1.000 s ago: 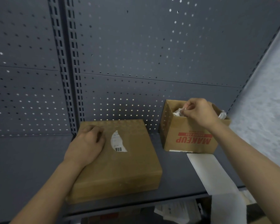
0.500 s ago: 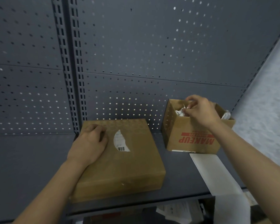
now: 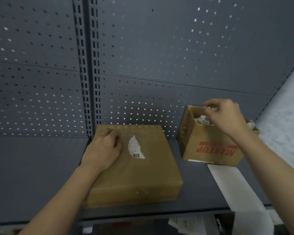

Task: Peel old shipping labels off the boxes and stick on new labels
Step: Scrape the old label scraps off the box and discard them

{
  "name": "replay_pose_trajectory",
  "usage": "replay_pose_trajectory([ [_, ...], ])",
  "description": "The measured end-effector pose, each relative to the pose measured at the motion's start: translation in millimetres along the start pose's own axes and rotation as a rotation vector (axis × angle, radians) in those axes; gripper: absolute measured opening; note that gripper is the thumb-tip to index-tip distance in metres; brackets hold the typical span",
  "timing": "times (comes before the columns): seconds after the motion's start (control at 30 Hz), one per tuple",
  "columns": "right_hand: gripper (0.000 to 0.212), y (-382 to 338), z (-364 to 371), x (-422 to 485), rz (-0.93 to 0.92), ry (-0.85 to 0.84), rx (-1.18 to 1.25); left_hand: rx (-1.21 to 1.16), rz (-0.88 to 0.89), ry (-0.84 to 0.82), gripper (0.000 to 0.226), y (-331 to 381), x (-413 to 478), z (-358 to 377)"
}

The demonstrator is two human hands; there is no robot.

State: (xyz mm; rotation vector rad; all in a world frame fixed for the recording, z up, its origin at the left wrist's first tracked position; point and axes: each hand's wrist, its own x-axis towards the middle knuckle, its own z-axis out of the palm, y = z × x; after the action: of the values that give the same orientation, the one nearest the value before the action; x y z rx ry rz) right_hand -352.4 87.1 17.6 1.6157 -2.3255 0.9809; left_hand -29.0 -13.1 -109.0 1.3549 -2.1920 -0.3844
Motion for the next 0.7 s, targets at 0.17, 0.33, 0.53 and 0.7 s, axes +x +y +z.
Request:
replay_pose_trajectory([
  [0.17,0.012,-42.4,17.9,-15.0,-0.170,-0.058,0.009,0.005,-0.003,0.012,0.029,0.9,-0.6,0.3],
  [0.33,0.013,-71.8,70.4,-25.7,-0.251,-0.354,0.057,0.006,0.001,0.008,0.030,-0.1,-0.9,0.1],
  [0.53,0.012,-84.3,121.8,-32.7,-0.285,-0.496,0.059,0.022,-0.016,0.001,0.031,0.3,-0.7,0.5],
  [0.7,0.012,-87.7,138.8,-30.2,-0.324,-0.482,0.042,0.017,-0.018,0.006,0.033,0.6,-0.1,0.7],
])
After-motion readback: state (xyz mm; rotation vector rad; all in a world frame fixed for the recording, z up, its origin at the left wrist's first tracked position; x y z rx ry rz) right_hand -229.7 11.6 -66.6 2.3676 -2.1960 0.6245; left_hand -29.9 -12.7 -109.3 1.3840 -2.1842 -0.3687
